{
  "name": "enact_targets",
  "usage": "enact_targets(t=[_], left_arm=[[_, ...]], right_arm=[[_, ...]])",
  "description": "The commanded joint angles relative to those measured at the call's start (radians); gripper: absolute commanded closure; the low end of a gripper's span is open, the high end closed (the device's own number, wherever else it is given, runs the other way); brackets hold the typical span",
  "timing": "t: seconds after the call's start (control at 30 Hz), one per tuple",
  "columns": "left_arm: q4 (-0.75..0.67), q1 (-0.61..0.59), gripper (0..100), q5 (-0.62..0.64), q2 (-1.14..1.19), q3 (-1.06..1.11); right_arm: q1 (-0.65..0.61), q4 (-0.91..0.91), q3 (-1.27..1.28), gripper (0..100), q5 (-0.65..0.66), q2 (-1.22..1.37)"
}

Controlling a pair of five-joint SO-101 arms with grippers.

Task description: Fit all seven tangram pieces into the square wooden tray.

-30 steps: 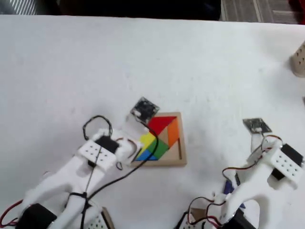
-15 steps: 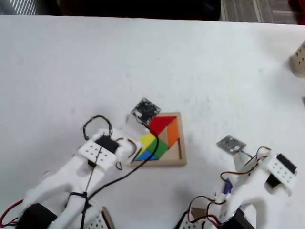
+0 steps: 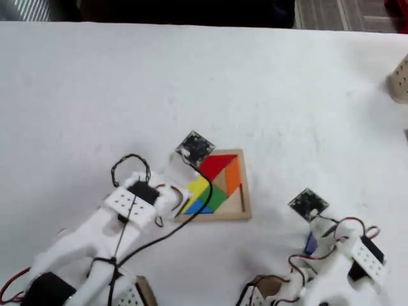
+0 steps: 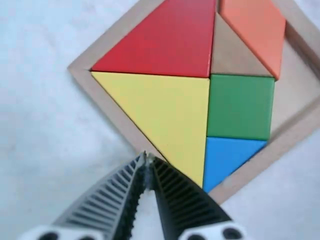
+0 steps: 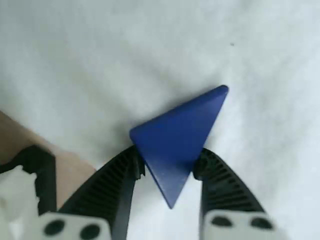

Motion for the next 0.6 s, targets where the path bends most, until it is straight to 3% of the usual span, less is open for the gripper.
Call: enact_targets(t=[0.0, 0.23, 0.57], left_arm=[[-0.009, -0.008, 98, -0.009, -0.030, -0.043], [-0.009, -0.008, 98, -0.009, -0.030, -0.043], [-0.008, -0.008, 98, -0.009, -0.030, -0.043]], right_arm=[[0.038, -0.182, -0.006, 96.4, -0.026, -0.001], [0.030, -0.147, -0.040, 96.7, -0.239, -0.107], [0.028, 0.331, -0.043, 96.3, -0.255, -0.521]])
